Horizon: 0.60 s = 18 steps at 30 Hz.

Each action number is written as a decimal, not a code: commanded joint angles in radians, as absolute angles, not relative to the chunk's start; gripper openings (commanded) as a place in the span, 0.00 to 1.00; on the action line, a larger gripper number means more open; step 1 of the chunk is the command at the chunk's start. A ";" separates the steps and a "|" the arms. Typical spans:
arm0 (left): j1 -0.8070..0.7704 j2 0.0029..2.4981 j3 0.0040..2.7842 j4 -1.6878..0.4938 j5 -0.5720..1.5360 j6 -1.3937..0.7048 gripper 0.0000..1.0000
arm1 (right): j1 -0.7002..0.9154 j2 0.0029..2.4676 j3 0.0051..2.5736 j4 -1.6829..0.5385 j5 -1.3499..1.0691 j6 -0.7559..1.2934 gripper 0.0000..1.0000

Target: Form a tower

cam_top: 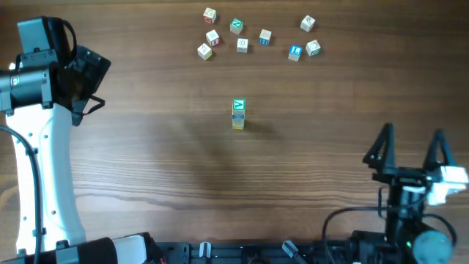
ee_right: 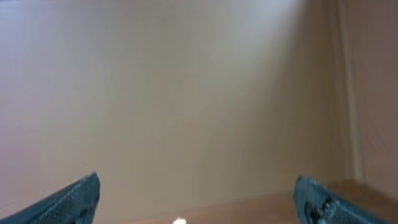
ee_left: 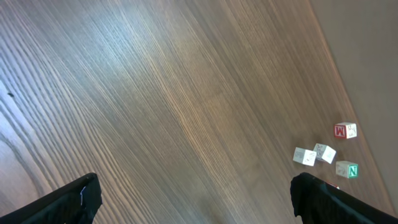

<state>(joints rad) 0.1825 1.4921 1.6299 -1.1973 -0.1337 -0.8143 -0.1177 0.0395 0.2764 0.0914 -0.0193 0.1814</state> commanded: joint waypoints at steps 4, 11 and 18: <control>0.187 1.481 1.637 -1.194 -0.140 -0.820 1.00 | -0.130 0.003 0.046 0.259 -0.068 0.213 1.00; 0.187 1.481 1.637 -1.194 -0.140 -0.820 1.00 | -0.130 0.003 0.005 0.087 -0.069 0.213 1.00; 0.187 1.481 1.637 -1.194 -0.140 -0.820 1.00 | -0.130 0.004 0.005 0.002 -0.068 0.211 1.00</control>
<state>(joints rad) 0.1825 1.4921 1.6299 -1.1969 -0.1337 -0.8143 -0.1253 0.0147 0.0063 0.0002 -0.0532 0.2047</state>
